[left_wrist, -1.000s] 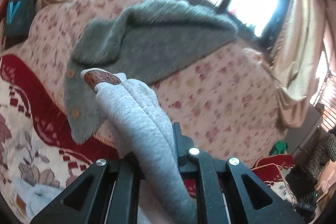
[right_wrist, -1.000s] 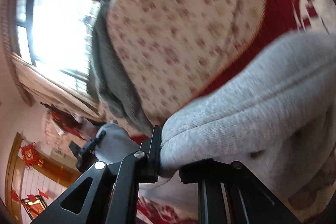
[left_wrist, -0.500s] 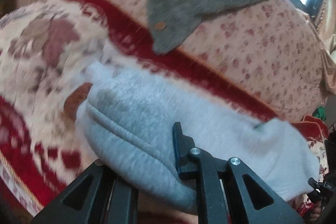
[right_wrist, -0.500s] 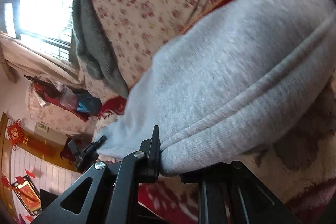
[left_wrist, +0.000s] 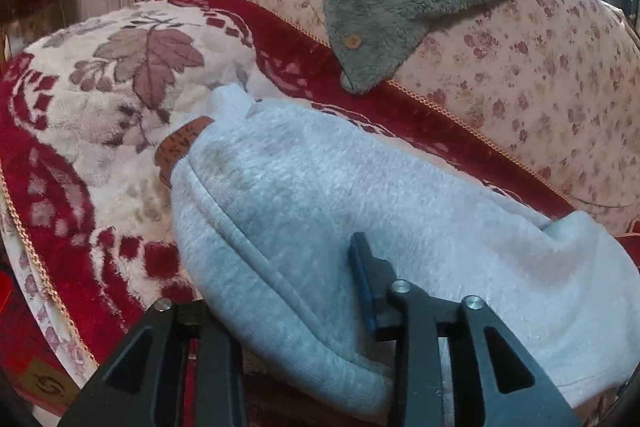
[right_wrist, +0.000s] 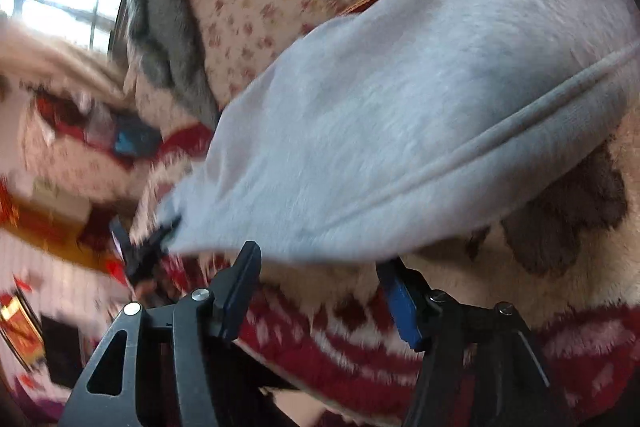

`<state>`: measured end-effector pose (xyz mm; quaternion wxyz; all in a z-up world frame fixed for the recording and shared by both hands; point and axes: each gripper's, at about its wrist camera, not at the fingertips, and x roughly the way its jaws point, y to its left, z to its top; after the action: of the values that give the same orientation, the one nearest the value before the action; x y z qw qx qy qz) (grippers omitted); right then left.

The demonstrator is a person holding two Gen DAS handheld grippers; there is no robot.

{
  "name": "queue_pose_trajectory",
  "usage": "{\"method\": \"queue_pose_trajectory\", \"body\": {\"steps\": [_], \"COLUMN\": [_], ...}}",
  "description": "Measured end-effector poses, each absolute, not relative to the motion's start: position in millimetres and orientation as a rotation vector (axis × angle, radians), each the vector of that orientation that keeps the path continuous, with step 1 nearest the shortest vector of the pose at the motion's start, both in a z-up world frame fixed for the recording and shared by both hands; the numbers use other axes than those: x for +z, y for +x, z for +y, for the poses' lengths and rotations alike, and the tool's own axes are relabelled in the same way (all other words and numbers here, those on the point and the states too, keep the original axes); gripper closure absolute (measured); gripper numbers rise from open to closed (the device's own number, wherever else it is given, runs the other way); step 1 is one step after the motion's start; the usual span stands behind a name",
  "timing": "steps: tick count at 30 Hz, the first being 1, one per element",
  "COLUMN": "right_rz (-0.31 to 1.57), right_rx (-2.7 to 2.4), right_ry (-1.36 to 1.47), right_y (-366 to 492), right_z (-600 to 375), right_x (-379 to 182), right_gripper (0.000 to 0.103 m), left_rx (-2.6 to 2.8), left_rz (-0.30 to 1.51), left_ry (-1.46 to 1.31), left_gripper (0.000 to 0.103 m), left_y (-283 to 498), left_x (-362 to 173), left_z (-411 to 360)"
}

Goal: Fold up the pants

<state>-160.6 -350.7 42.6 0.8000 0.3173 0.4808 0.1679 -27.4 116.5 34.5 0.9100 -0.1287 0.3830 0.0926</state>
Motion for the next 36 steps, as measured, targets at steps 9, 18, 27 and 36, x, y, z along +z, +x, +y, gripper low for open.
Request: {"method": "queue_pose_trajectory", "body": {"steps": [9,18,27,36], "right_rz": [0.978,0.922,0.995,0.922], "right_rx": [0.610,0.560,0.536,0.479], "right_ry": [0.408,-0.140,-0.629,-0.592], "right_y": [-132,3,67,67], "right_z": [-266,-151,-116,-125], "right_x": [106,104,52,67], "right_gripper": [0.035,0.032,0.026,0.087], "left_rx": [0.185,0.191,0.184,0.221], "left_rz": [0.776,0.776,0.770,0.676], "left_ry": [-0.389,-0.384,-0.356,-0.381], "left_gripper": [0.059,0.050,0.047,0.047], "left_y": [-28,-29,-21,-25], "left_x": [35,33,32,43], "left_z": [141,143,141,152]}}
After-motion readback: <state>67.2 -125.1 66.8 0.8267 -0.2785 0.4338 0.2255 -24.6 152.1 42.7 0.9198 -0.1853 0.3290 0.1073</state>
